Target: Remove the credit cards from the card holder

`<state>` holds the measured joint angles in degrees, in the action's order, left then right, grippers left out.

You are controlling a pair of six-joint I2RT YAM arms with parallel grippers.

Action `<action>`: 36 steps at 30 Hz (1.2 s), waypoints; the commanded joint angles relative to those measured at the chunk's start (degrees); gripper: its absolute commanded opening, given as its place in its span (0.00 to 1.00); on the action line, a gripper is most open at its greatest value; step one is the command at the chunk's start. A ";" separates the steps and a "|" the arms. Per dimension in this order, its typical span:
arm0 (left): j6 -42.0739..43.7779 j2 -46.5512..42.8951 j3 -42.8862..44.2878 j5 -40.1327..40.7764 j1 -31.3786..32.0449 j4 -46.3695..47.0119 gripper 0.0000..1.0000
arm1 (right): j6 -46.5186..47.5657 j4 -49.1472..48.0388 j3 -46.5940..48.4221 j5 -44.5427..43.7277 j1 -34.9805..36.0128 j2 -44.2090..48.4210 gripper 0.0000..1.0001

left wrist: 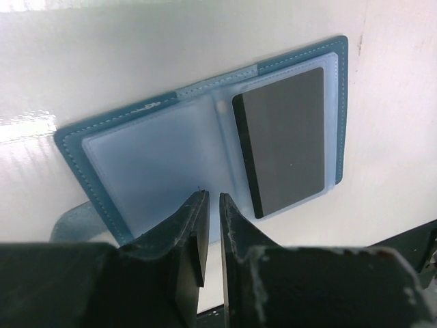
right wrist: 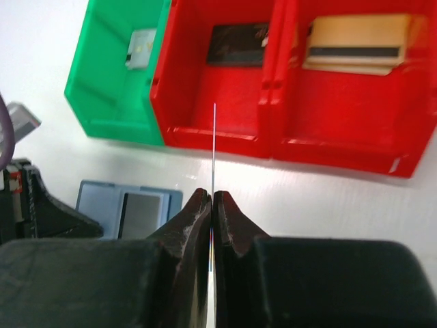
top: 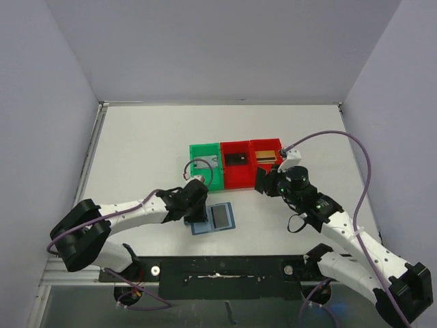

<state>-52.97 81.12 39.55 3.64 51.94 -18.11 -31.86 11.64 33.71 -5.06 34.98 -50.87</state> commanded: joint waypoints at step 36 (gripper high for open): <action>25.15 -29.64 6.16 -0.11 -33.66 -12.48 0.67 | 58.58 -0.72 25.03 4.54 0.55 -25.97 0.00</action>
<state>-29.04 52.47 45.04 2.83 18.63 -34.57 18.09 13.67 54.65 1.63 35.33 -75.81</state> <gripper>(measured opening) 0.648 0.031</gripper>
